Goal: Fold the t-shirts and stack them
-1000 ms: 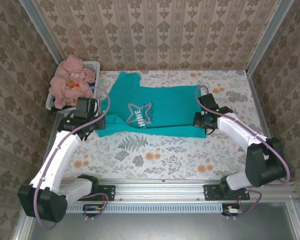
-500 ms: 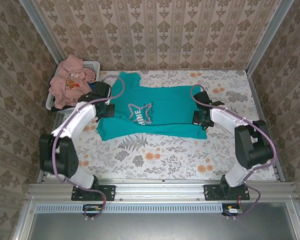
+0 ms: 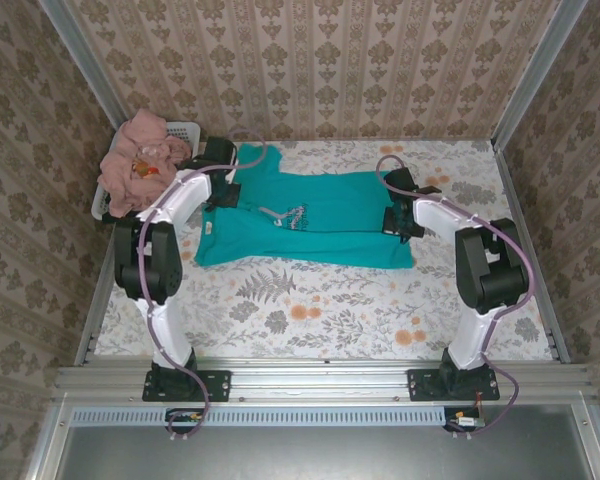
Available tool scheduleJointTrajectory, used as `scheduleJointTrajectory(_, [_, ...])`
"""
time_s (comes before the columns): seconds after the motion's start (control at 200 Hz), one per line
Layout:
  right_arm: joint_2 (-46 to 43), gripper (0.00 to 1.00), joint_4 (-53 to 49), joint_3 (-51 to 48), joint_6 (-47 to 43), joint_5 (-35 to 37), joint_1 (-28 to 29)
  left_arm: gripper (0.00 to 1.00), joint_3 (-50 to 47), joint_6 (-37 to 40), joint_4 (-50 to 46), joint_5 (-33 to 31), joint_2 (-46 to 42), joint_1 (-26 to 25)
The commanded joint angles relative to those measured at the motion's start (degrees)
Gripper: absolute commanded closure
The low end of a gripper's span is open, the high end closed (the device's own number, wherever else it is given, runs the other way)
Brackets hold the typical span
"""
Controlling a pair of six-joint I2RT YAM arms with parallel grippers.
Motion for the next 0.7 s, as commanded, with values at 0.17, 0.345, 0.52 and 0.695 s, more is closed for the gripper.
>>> scheduleJointTrajectory(0.17, [2.7, 1.0, -1.7, 6.2, -4.7, 0.4, -0.5, 1.0, 2.4, 3.1, -0.4, -1.1, 3.4, 2.1])
scheduleJointTrajectory(0.345, [6.3, 1.0, -5.8, 9.1, -3.4, 1.9, -0.5, 0.69, 4.7, 2.0, -1.6, 0.9, 5.6, 2.9])
scheduleJointTrajectory(0.52, [4.2, 0.76, -7.4, 9.2, -2.5, 3.7, -0.6, 0.46, 2.0, 0.7, -1.8, 0.3, 0.8, 3.2])
scheduleJointTrajectory(0.695, [-3.5, 0.57, -6.8, 3.4, -0.4, 3.9, 2.8, 0.39, -11.8, -6.7, -0.9, 2.5, -10.6, 3.6])
